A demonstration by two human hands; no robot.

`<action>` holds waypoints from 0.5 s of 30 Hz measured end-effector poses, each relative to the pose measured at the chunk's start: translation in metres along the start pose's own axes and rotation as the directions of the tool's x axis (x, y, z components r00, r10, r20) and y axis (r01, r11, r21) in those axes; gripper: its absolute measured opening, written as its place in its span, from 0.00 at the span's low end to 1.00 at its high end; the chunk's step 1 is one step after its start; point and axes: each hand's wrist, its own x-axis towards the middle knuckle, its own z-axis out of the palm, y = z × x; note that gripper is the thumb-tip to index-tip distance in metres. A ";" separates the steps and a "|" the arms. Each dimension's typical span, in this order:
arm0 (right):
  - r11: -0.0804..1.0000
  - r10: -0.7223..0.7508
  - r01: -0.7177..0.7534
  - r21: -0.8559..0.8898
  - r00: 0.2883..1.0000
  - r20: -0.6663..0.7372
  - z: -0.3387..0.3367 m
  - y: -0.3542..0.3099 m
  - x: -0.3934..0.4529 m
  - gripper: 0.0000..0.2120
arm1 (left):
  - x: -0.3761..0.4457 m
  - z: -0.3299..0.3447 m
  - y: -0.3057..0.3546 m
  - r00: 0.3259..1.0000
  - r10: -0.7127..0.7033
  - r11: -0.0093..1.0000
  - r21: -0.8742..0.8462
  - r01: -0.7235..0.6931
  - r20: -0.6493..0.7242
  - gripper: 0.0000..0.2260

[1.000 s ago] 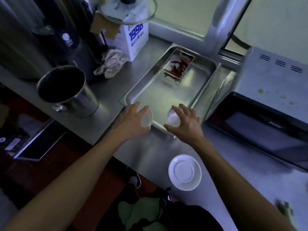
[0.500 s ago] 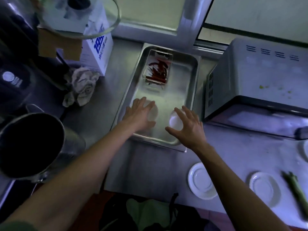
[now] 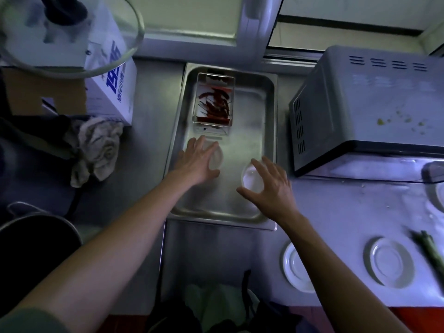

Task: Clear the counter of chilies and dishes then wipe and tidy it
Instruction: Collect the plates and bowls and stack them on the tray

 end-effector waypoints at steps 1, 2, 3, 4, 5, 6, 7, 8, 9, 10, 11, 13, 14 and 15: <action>1.000 0.000 0.000 0.006 1.000 0.003 0.002 0.000 0.004 0.41 | 0.005 0.000 -0.003 1.000 0.002 1.000 0.005 -0.002 -0.001 0.41; 1.000 0.002 -0.002 0.013 1.000 0.008 0.003 0.000 0.008 0.41 | 0.010 0.001 -0.005 1.000 0.004 1.000 0.002 -0.004 0.001 0.41; 1.000 0.003 -0.003 0.020 1.000 0.013 0.005 0.000 0.013 0.41 | 0.015 0.002 -0.008 1.000 0.003 1.000 -0.004 -0.003 0.004 0.41; 1.000 0.002 -0.003 0.024 1.000 0.019 0.007 0.000 0.017 0.41 | 0.019 0.004 -0.010 1.000 0.001 1.000 -0.008 -0.001 0.008 0.41; 1.000 0.001 -0.001 0.029 1.000 0.025 0.009 -0.001 0.022 0.41 | 0.023 0.006 -0.013 1.000 -0.001 1.000 -0.009 0.001 0.013 0.40; 1.000 -0.003 0.002 0.031 0.999 0.031 0.011 -0.001 0.026 0.41 | 0.027 0.008 -0.015 1.000 -0.005 1.000 -0.009 0.005 0.021 0.40; 0.999 -0.009 0.008 0.032 0.999 0.036 0.013 -0.001 0.030 0.41 | 0.030 0.010 -0.017 0.999 -0.010 1.000 -0.011 0.010 0.031 0.40; 0.999 -0.015 0.014 0.033 0.999 0.039 0.016 -0.001 0.034 0.41 | 0.034 0.012 -0.020 0.999 -0.017 1.000 -0.015 0.017 0.040 0.40; 0.999 -0.019 0.018 0.035 0.999 0.041 0.018 -0.001 0.038 0.41 | 0.037 0.013 -0.022 0.999 -0.023 0.999 -0.021 0.024 0.046 0.40; 0.999 -0.022 0.020 0.038 0.999 0.046 0.019 0.000 0.041 0.41 | 0.039 0.014 -0.024 0.999 -0.027 0.999 -0.026 0.028 0.047 0.40; 0.999 -0.023 0.021 0.037 0.998 0.054 0.020 0.001 0.045 0.41 | 0.041 0.016 -0.025 0.999 -0.026 0.999 -0.026 0.028 0.046 0.40; 0.999 -0.025 0.023 0.032 0.997 0.067 0.022 0.002 0.051 0.41 | 0.044 0.019 -0.027 0.999 -0.017 1.000 -0.023 0.018 0.039 0.39; 0.999 -0.026 0.024 0.032 0.997 0.069 0.022 0.002 0.054 0.42 | 0.046 0.020 -0.028 0.999 -0.014 1.000 -0.026 0.015 0.038 0.39; 0.999 -0.027 0.025 0.033 0.997 0.070 0.023 0.002 0.056 0.42 | 0.048 0.020 -0.028 0.999 -0.012 0.999 -0.032 0.014 0.038 0.39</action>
